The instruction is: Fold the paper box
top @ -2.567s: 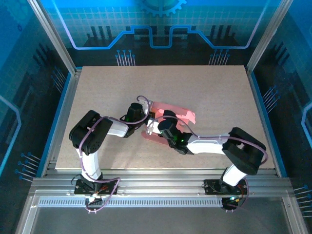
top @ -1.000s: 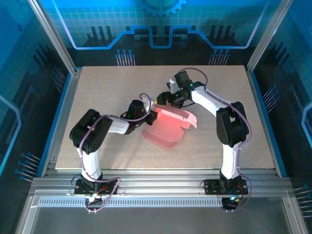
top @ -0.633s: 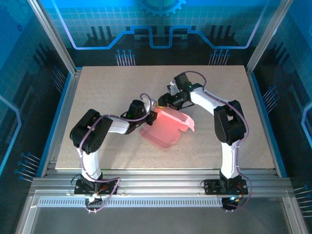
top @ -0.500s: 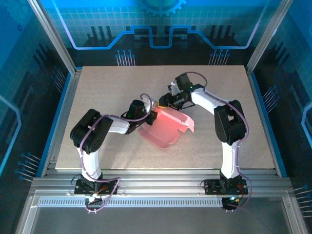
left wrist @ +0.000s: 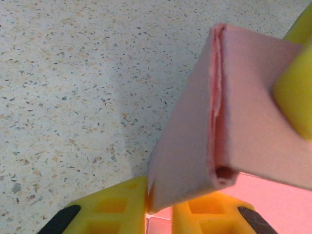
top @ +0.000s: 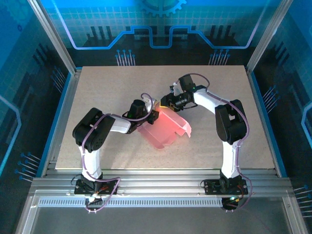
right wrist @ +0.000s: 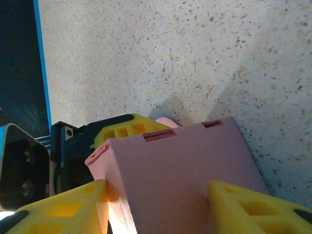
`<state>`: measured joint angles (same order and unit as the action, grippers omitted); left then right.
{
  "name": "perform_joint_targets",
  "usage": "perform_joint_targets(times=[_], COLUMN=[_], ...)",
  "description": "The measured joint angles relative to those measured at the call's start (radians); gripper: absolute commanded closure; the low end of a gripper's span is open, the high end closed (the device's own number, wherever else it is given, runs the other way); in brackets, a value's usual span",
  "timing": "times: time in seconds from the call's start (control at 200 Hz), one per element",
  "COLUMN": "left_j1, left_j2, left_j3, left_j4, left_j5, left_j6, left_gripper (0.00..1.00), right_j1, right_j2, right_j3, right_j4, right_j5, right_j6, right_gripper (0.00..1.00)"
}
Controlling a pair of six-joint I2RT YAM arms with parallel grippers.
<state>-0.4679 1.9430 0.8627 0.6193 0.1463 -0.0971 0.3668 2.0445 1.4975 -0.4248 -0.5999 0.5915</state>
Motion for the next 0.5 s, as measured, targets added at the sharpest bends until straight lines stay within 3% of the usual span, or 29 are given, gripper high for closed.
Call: perform_joint_targets(times=[0.32,0.5], left_j1=[-0.003,-0.003], left_j2=[0.017,0.022], left_j3=[0.013,0.017], left_j4=[0.000,0.001], left_j5=[-0.003,-0.003], left_j6=[-0.017,-0.034], left_gripper=[0.73,0.81], right_j1=[-0.002,-0.002], right_j2=[0.006,0.006], right_j3=[-0.008,-0.013], right_j4=[-0.001,0.002], right_j5=[-0.047,-0.058], right_j6=[-0.004,-0.008], right_gripper=[0.49,0.49])
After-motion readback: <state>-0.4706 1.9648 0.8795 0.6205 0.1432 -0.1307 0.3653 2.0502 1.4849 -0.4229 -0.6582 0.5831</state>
